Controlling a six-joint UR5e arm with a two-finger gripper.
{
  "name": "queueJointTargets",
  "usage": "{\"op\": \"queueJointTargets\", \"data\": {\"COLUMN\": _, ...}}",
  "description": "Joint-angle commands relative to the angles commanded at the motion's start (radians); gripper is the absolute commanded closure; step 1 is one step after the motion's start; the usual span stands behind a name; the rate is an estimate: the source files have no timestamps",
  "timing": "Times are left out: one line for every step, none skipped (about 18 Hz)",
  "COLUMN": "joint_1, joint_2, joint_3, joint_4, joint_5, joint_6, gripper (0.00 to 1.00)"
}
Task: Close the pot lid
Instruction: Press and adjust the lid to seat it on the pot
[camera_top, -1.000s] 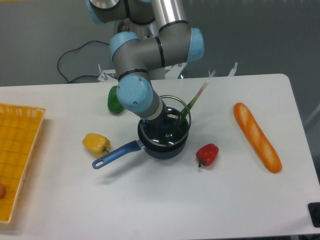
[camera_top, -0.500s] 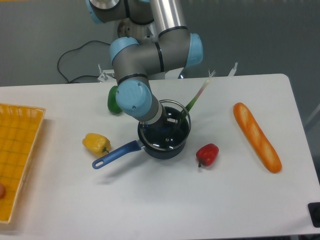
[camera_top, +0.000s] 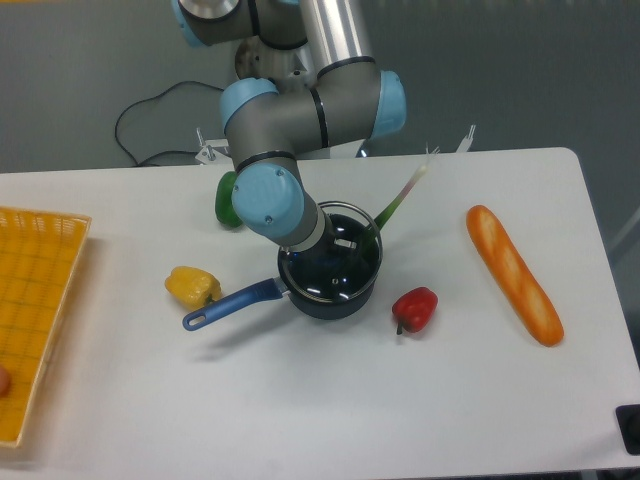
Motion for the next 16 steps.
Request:
{"op": "queueJointTargets", "data": {"joint_1": 0.0, "joint_2": 0.0, "joint_3": 0.002, "joint_4": 0.0, "joint_5": 0.002, "joint_6": 0.0, "gripper": 0.34}}
{"op": "queueJointTargets", "data": {"joint_1": 0.0, "joint_2": 0.0, "joint_3": 0.002, "joint_4": 0.0, "joint_5": 0.002, "joint_6": 0.0, "gripper": 0.31}}
{"op": "queueJointTargets", "data": {"joint_1": -0.002, "joint_2": 0.0, "joint_3": 0.002, "joint_4": 0.0, "joint_5": 0.002, "joint_6": 0.0, "gripper": 0.31}}
{"op": "queueJointTargets", "data": {"joint_1": -0.002, "joint_2": 0.0, "joint_3": 0.002, "joint_4": 0.0, "joint_5": 0.002, "joint_6": 0.002, "gripper": 0.31}}
{"op": "queueJointTargets", "data": {"joint_1": 0.0, "joint_2": 0.0, "joint_3": 0.002, "joint_4": 0.0, "joint_5": 0.003, "joint_6": 0.002, "gripper": 0.31}}
{"op": "queueJointTargets", "data": {"joint_1": -0.002, "joint_2": 0.0, "joint_3": 0.002, "joint_4": 0.0, "joint_5": 0.006, "joint_6": 0.002, "gripper": 0.31}}
{"op": "queueJointTargets", "data": {"joint_1": -0.002, "joint_2": 0.0, "joint_3": 0.0, "joint_4": 0.0, "joint_5": 0.017, "joint_6": 0.003, "gripper": 0.3}}
{"op": "queueJointTargets", "data": {"joint_1": -0.002, "joint_2": -0.002, "joint_3": 0.0, "joint_4": 0.0, "joint_5": 0.024, "joint_6": 0.003, "gripper": 0.29}}
{"op": "queueJointTargets", "data": {"joint_1": 0.0, "joint_2": -0.005, "joint_3": -0.002, "joint_4": 0.0, "joint_5": 0.025, "joint_6": 0.003, "gripper": 0.29}}
{"op": "queueJointTargets", "data": {"joint_1": 0.0, "joint_2": -0.005, "joint_3": -0.002, "joint_4": 0.0, "joint_5": 0.025, "joint_6": 0.005, "gripper": 0.29}}
{"op": "queueJointTargets", "data": {"joint_1": 0.0, "joint_2": -0.005, "joint_3": -0.002, "joint_4": 0.0, "joint_5": 0.025, "joint_6": 0.006, "gripper": 0.29}}
{"op": "queueJointTargets", "data": {"joint_1": 0.002, "joint_2": -0.005, "joint_3": -0.002, "joint_4": 0.0, "joint_5": 0.025, "joint_6": 0.008, "gripper": 0.29}}
{"op": "queueJointTargets", "data": {"joint_1": 0.003, "joint_2": -0.005, "joint_3": -0.002, "joint_4": 0.0, "joint_5": 0.023, "joint_6": 0.009, "gripper": 0.28}}
{"op": "queueJointTargets", "data": {"joint_1": 0.005, "joint_2": -0.003, "joint_3": -0.002, "joint_4": 0.0, "joint_5": 0.021, "joint_6": 0.011, "gripper": 0.28}}
{"op": "queueJointTargets", "data": {"joint_1": 0.005, "joint_2": -0.003, "joint_3": -0.002, "joint_4": 0.002, "joint_5": 0.02, "joint_6": 0.011, "gripper": 0.28}}
{"op": "queueJointTargets", "data": {"joint_1": 0.006, "joint_2": -0.003, "joint_3": -0.002, "joint_4": 0.002, "joint_5": 0.018, "joint_6": 0.011, "gripper": 0.28}}
